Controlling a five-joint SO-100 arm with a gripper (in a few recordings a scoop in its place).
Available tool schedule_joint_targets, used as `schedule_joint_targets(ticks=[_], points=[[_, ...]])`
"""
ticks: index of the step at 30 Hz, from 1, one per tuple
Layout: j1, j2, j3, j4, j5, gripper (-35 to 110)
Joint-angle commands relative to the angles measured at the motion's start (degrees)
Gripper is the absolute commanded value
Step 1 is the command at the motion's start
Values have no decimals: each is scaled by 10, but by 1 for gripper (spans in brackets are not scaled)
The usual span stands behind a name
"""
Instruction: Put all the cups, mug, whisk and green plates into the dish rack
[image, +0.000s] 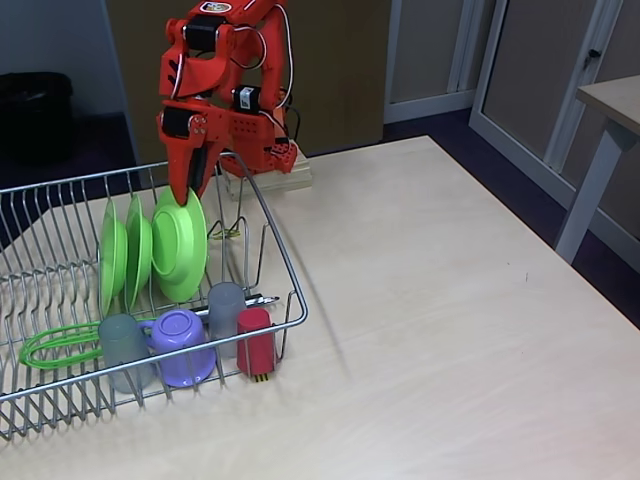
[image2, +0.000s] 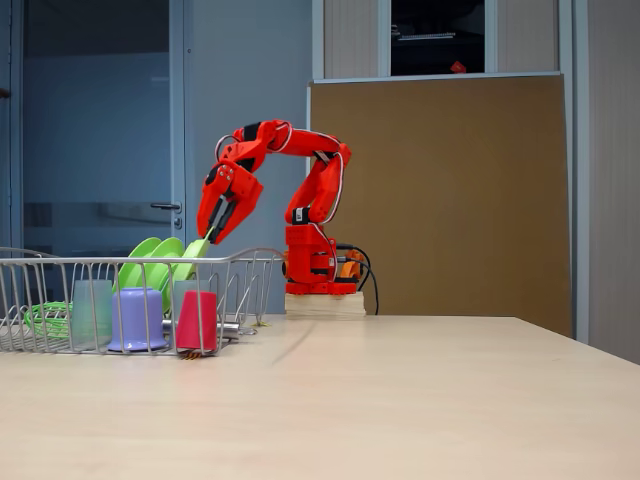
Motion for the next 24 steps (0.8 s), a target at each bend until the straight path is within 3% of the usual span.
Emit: schedule_joint_targets(ticks=[1, 15, 24], points=[[11, 18, 5, 19, -25, 8], [47, -41, -73, 40, -91, 14], [-39, 12, -139, 95, -94, 14]])
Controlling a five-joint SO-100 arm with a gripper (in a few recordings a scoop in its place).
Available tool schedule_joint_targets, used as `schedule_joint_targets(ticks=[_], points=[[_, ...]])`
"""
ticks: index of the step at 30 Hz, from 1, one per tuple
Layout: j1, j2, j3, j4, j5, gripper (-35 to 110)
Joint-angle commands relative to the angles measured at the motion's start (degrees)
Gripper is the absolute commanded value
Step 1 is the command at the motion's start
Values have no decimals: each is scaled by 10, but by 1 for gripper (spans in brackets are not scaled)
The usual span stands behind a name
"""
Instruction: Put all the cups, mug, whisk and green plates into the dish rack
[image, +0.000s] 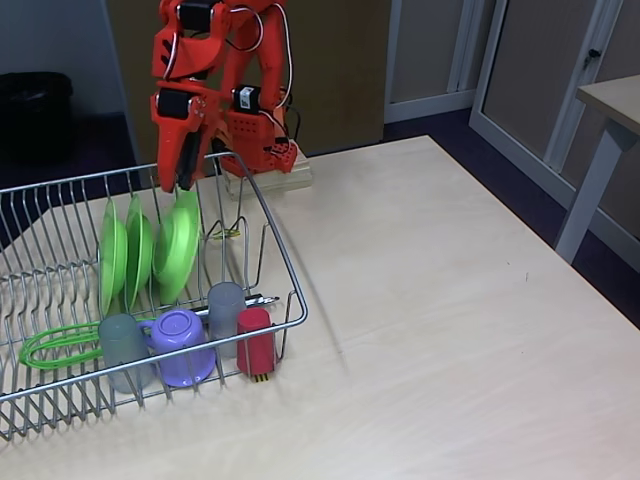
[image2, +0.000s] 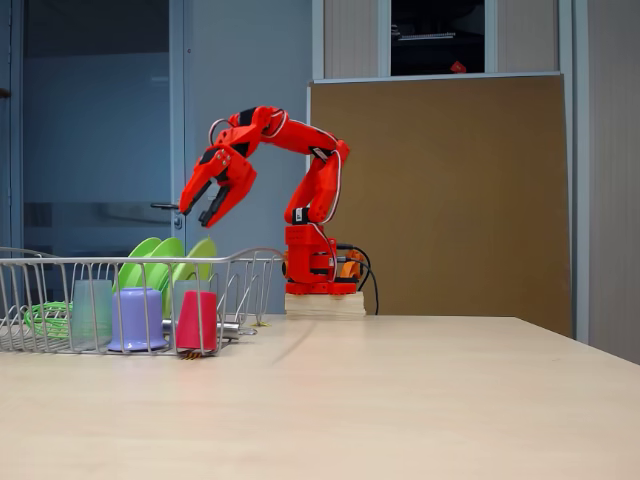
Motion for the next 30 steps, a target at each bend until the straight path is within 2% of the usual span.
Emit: schedule_joint_targets(ticks=[1, 8, 14, 20, 24, 30], points=[[-38, 47, -27, 32, 6, 14], [-173, 114, -24, 98, 46, 11], [-323, 165, 44, 108, 159, 11], [-452, 218, 149, 29, 273, 3], [-511, 247, 246, -42, 269, 0], [-565, 263, 352, -132, 326, 0]])
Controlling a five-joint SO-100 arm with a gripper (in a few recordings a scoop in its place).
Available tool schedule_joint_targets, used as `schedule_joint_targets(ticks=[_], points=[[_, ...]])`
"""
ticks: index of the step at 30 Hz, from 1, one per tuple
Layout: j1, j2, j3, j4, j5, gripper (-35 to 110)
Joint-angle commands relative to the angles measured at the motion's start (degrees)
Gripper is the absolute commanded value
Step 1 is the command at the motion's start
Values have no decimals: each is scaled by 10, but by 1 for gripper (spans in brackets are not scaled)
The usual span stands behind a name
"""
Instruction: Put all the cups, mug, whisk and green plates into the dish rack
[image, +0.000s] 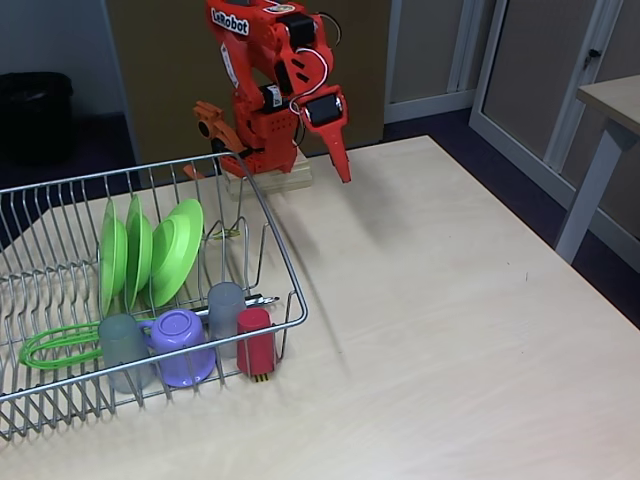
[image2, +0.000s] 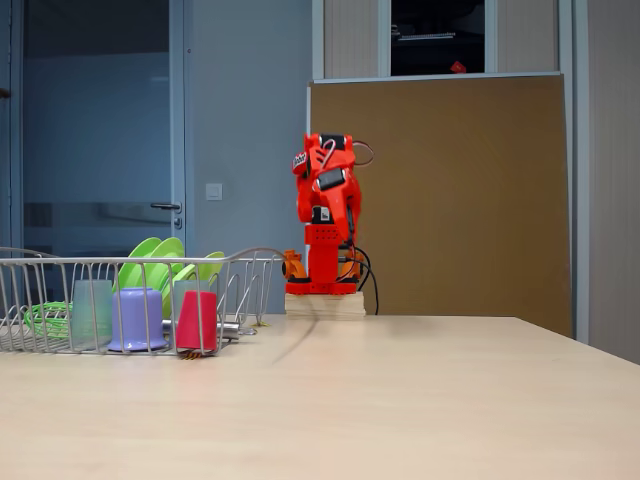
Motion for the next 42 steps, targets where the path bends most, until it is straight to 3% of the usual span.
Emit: schedule_joint_targets(ticks=[1, 3, 8, 15, 21, 28, 34, 42], points=[[-33, 16, 44, -39, 44, 0], [-46, 24, 74, -59, 69, 0], [-64, 78, 168, -107, 5, 0], [-60, 217, 311, -127, -195, 0], [-52, 239, 313, -76, -264, 0], [-68, 337, 313, 85, -345, 3], [-69, 381, 313, 112, -415, 0], [-65, 403, 313, 124, -417, 0]])
